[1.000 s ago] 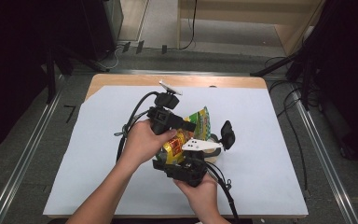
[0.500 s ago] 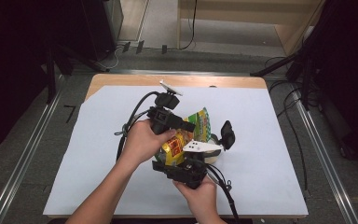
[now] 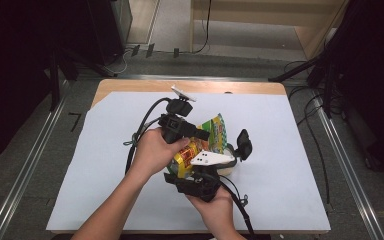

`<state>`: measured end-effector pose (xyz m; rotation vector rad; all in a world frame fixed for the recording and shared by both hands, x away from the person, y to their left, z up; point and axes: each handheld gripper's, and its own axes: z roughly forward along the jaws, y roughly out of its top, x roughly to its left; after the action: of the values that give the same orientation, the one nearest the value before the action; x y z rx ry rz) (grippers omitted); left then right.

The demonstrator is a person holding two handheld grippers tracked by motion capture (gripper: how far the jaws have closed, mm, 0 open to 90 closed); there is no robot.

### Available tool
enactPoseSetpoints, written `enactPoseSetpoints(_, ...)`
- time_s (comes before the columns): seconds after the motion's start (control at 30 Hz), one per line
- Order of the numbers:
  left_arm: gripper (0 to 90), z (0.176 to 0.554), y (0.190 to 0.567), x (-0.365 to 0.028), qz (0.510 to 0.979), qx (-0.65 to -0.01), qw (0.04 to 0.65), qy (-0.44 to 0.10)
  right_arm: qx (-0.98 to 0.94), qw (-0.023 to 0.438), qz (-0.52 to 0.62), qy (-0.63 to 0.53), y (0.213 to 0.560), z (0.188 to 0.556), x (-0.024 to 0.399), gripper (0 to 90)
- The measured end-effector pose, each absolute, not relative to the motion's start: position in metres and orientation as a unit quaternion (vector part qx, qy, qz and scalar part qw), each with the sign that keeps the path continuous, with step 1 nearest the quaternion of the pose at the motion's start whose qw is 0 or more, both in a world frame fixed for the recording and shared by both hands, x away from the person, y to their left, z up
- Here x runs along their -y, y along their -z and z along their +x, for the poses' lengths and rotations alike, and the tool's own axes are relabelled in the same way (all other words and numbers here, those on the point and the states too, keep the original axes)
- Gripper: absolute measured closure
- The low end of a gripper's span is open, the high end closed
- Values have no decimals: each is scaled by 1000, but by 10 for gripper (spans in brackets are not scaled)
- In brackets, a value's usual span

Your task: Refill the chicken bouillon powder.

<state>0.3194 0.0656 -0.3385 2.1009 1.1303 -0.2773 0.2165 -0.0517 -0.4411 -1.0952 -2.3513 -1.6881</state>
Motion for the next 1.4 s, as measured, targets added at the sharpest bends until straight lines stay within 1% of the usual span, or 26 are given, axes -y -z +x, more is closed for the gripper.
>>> enactPoseSetpoints(0.23, 853, 321, 337, -67, 814, -436, 367, 115, 760, 38, -354, 543, 437, 219, 55, 671)
enactPoseSetpoints(0.3, 838, 321, 336, -67, 812, -436, 369, 120, 756, 45, -357, 547, 436, 220, 56, 674)
enactPoseSetpoints(0.47, 797, 322, 336, -67, 810, -435, 372, 123, 736, 82, -367, 563, 436, 221, 58, 675)
enactPoseSetpoints(0.67, 796, 322, 337, -66, 810, -436, 372, 126, 734, 83, -368, 564, 436, 221, 58, 674)
enactPoseSetpoints(1.2, 808, 320, 337, -65, 814, -431, 371, 115, 738, 70, -366, 563, 438, 221, 57, 668)
enactPoseSetpoints(1.4, 811, 320, 338, -65, 814, -432, 371, 113, 740, 53, -366, 562, 438, 218, 55, 631)
